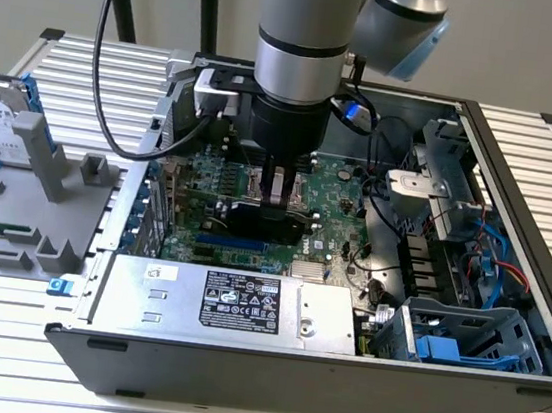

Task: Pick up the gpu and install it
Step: 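Insert the gpu into the slot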

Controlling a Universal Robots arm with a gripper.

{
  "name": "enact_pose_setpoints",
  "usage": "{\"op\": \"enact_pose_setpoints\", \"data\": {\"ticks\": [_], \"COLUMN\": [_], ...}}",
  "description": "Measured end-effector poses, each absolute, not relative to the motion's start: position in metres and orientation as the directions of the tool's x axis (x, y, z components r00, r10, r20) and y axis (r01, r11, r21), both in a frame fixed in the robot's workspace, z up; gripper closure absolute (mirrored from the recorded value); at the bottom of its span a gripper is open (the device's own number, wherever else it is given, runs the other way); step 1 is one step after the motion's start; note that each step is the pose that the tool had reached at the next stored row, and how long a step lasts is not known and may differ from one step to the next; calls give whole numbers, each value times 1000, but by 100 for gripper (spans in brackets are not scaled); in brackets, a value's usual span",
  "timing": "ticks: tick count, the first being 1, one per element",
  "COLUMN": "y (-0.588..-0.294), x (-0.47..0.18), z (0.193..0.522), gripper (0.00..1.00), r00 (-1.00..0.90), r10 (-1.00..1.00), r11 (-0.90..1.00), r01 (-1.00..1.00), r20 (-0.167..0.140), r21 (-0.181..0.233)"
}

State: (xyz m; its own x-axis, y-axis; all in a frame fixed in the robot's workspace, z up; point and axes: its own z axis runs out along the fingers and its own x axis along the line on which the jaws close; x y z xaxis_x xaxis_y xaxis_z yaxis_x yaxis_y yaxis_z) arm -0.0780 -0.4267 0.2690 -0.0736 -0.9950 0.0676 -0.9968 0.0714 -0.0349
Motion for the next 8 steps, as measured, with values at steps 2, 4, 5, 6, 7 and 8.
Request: {"op": "enact_pose_setpoints", "data": {"ticks": [2, 4, 5, 6, 7, 8], "y": [-427, -426, -426, -426, -426, -426], "x": [-79, -80, -80, -81, -82, -82], "z": [269, 269, 269, 269, 269, 269], "gripper": [100, 100, 100, 100, 100, 100], "r00": [-74, -74, -74, -74, -74, -74], "r10": [-995, -995, -995, -995, -995, -995], "r11": [71, 71, 71, 71, 71, 71], "r01": [-997, -997, -997, -997, -997, -997], "r20": [68, 68, 68, 68, 68, 68], "r21": [-35, -35, -35, -35, -35, -35]}}
